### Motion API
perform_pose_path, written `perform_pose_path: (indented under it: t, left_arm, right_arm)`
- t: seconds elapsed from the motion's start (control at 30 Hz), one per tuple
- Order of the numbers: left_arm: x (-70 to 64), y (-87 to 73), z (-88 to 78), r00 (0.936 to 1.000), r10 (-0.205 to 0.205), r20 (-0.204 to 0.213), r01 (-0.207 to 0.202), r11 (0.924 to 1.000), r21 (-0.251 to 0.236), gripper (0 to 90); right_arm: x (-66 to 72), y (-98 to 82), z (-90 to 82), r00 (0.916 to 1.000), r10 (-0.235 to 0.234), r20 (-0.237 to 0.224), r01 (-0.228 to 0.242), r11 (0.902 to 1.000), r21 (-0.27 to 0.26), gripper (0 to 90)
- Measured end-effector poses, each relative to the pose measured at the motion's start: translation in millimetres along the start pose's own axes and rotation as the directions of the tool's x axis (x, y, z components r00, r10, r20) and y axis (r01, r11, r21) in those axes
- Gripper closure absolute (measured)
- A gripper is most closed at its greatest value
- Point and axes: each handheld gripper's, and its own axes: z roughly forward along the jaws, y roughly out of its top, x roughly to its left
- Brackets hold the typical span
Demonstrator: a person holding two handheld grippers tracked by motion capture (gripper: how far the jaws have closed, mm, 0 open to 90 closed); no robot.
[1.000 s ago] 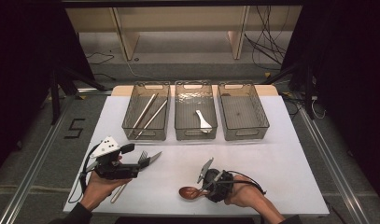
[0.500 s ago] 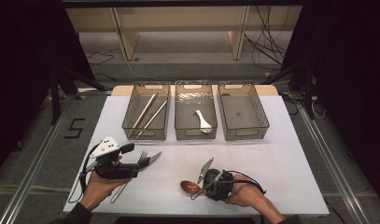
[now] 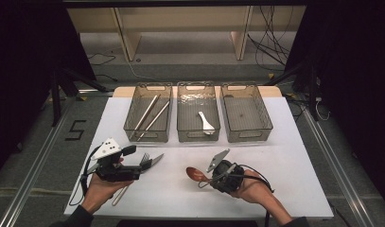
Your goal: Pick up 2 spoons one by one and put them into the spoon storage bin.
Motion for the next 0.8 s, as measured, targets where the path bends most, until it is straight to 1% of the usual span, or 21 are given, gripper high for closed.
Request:
perform_pose_path:
  t: [0.03, 0.07, 0.17, 0.2, 0.3, 0.43, 0.53, 0.57, 0.6, 0.8]
  left_arm:
    - [0.0, 0.0, 0.0, 1.0, 0.0, 0.0, 0.0, 1.0, 0.0, 16.8]
    - [0.0, 0.0, 0.0, 1.0, 0.0, 0.0, 0.0, 1.0, -0.001, 16.8]
    - [-0.1, -0.1, 0.1, 1.0, 0.001, 0.0, -0.001, 1.0, -0.003, 16.4]
    - [-0.2, -0.1, 0.2, 1.0, 0.001, 0.001, -0.001, 1.0, -0.004, 16.4]
    - [-0.3, 0.0, -0.1, 1.0, 0.002, 0.004, -0.002, 1.0, -0.006, 16.4]
    - [-0.1, 0.0, -0.1, 1.0, 0.0, 0.005, 0.0, 1.0, -0.007, 16.2]
    - [-0.4, 0.0, -0.2, 1.0, 0.0, 0.004, 0.0, 1.0, -0.01, 16.1]
    - [-0.5, 0.0, -0.3, 1.0, 0.0, 0.004, 0.0, 0.9999, -0.011, 16.0]
    - [-0.7, 0.0, -0.2, 1.0, -0.004, 0.004, 0.004, 0.9999, -0.015, 16.0]
    - [-0.7, 0.1, -0.3, 1.0, -0.004, 0.002, 0.004, 0.9998, -0.017, 15.9]
  right_arm:
    - [-1.8, -0.3, -0.6, 1.0, -0.001, 0.003, 0.001, 0.9999, -0.012, 82.0]
    - [-2.8, -0.2, -2.2, 0.9999, 0.014, 0.002, -0.014, 0.9998, -0.013, 82.0]
    - [-6.5, -0.3, -4.6, 0.9996, 0.026, 0.002, -0.026, 0.9991, -0.032, 82.0]
    - [-7.6, -0.3, -4.8, 0.9996, 0.025, 0.011, -0.024, 0.999, -0.037, 82.0]
    - [-9.7, 0.3, -7.0, 0.9988, 0.045, 0.02, -0.044, 0.9981, -0.044, 81.9]
    - [-13.8, 0.5, -9.1, 0.9983, 0.049, 0.032, -0.046, 0.9969, -0.063, 81.9]
    - [-16.0, 1.0, -10.5, 0.9974, 0.062, 0.036, -0.06, 0.9958, -0.07, 81.9]
    - [-17.2, 0.9, -10.7, 0.9975, 0.059, 0.038, -0.057, 0.9958, -0.071, 81.9]
    - [-17.8, 0.9, -11.2, 0.9969, 0.068, 0.04, -0.065, 0.9955, -0.07, 81.9]
    - [-22.4, 0.8, -13.7, 0.9954, 0.081, 0.052, -0.077, 0.9939, -0.08, 81.9]
